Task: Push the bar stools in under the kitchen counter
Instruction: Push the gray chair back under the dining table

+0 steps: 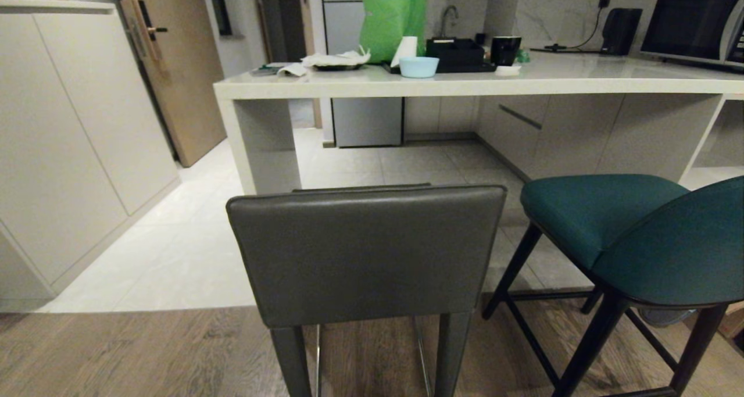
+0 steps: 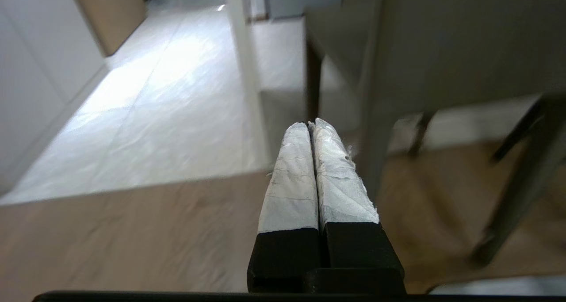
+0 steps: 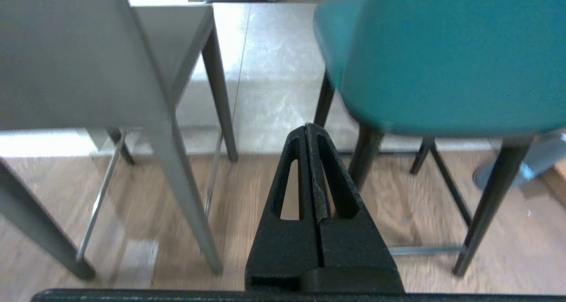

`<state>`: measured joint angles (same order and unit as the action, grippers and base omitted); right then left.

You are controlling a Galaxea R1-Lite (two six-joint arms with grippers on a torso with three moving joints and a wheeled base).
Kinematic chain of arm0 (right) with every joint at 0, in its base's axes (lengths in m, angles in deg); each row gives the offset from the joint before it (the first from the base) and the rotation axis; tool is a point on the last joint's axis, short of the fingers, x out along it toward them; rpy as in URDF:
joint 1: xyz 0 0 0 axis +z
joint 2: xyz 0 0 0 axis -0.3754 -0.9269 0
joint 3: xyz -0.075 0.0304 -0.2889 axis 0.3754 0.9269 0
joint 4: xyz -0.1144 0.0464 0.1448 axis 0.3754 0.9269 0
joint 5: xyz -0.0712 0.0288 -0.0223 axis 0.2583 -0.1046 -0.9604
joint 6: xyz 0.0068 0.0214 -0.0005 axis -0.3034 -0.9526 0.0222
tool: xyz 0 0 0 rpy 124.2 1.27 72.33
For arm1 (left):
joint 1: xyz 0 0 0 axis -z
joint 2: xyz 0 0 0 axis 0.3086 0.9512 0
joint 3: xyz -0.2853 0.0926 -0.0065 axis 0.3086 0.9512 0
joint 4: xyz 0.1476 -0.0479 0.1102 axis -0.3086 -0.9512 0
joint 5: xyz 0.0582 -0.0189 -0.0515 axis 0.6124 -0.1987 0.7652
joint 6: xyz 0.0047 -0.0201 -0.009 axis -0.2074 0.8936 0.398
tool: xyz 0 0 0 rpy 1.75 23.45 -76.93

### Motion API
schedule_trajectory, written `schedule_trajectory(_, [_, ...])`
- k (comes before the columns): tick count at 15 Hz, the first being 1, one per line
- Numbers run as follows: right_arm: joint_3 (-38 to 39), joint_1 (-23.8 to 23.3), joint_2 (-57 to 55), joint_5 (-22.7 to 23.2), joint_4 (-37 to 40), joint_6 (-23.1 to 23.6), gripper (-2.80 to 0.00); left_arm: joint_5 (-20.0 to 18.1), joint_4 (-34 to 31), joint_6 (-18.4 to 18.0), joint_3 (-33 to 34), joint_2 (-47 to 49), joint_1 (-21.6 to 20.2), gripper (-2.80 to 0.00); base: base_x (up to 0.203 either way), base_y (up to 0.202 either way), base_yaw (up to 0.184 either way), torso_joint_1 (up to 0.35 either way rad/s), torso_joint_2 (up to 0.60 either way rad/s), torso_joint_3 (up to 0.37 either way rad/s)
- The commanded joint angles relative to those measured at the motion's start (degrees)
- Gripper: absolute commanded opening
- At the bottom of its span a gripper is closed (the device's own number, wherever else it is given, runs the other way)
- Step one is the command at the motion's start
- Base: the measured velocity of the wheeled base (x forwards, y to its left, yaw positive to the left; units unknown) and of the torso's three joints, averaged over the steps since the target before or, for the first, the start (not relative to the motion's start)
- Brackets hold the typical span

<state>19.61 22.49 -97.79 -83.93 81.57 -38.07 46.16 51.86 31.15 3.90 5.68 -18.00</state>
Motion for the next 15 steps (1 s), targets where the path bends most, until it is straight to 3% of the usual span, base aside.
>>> schedule_trajectory(1, [-3.03,0.25,-16.39,0.09,-7.48,0.33,-2.80,-0.35,1.82,1.55,-4.31,9.74,0.09,-2.80,0.000,0.000,0.000,0.000,0.00,0.000])
schedule_trajectory(6, [-10.90,6.49,-40.67,-0.51,-23.88,0.42,-2.80,-1.57,28.16,3.81,-9.69,51.22,2.19,-2.80,0.000,0.000,0.000,0.000,0.00,0.000])
schedule_trajectory(9, [-12.76,12.80,-54.62,-5.81,-35.44,0.36,-2.80,-1.25,48.78,4.16,-10.36,73.60,5.01,-2.80,0.000,0.000,0.000,0.000,0.00,0.000])
schedule_trajectory(12, [-13.42,20.99,-66.36,-13.96,-49.45,0.30,-2.80,0.32,65.52,4.36,-9.97,90.04,8.52,-2.80,0.000,0.000,0.000,0.000,0.00,0.000])
schedule_trajectory(15, [-14.34,23.16,-70.25,-15.98,-52.78,0.06,-2.80,2.35,80.05,4.42,-10.10,101.00,10.52,-2.80,0.000,0.000,0.000,0.000,0.00,0.000])
